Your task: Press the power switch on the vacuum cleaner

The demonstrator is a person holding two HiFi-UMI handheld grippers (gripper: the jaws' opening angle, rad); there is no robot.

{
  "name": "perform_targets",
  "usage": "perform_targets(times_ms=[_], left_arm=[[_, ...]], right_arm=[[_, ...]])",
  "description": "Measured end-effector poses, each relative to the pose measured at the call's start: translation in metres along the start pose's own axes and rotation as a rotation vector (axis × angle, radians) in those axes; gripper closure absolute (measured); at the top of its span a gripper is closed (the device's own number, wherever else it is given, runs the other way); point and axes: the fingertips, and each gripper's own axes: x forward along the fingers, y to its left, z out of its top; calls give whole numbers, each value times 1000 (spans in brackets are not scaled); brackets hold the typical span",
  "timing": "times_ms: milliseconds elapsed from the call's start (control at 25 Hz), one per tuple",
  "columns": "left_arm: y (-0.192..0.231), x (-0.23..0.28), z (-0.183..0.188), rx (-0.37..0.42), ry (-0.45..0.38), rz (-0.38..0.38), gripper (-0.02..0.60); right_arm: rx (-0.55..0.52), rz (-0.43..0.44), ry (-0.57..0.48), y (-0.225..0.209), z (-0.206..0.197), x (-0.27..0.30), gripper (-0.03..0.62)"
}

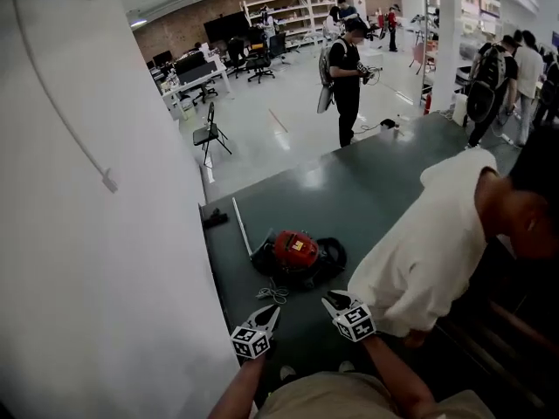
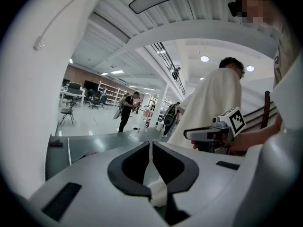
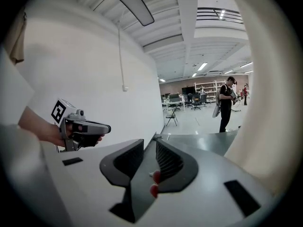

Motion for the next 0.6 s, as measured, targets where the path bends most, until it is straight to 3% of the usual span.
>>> perform_targets(times_ms=[600], left_arm=[[26,15,6,34,61,-115,572]], right_arm=[[82,-97,-19,12,5,35,511]])
